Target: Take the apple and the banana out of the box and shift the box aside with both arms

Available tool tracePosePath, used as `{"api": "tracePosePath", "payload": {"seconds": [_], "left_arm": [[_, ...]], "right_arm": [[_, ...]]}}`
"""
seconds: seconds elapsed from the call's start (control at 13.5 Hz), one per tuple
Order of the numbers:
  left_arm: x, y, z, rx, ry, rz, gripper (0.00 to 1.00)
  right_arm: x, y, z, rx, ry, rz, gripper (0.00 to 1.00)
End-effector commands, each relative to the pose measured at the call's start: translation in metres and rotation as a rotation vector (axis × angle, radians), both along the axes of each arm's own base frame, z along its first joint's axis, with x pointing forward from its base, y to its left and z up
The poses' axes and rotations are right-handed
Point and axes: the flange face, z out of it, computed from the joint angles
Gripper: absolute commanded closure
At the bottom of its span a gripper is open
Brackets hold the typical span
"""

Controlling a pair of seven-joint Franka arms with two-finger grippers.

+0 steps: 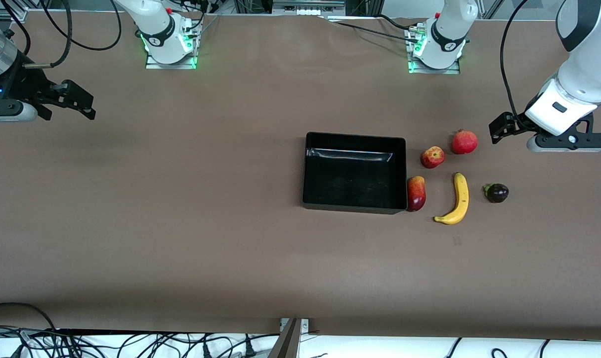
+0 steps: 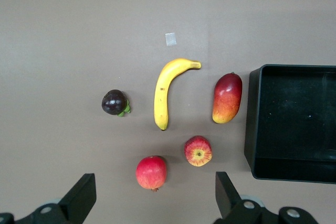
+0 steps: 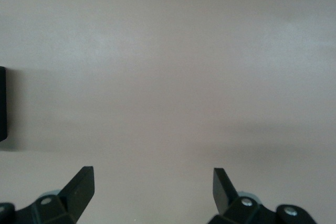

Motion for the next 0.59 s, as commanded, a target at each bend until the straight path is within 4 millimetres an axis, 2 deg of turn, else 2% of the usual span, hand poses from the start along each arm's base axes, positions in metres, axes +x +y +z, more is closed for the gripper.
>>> {"api": "tracePosePath", "payload": {"seconds": [0.0, 0.52], "left_arm": [[0.0021, 0.0066, 0.0048, 0.019, -0.011, -0.006, 0.0], [0.0036, 0.0048, 0.0029, 0.019, -0.008, -0.011, 0.0]], "right_arm": [[-0.0021, 0.0006, 0.005, 0.016, 0.006, -0.015, 0.0], [-0.0022, 0.0014, 0.005, 0.015, 0.006, -0.011, 0.0]]}}
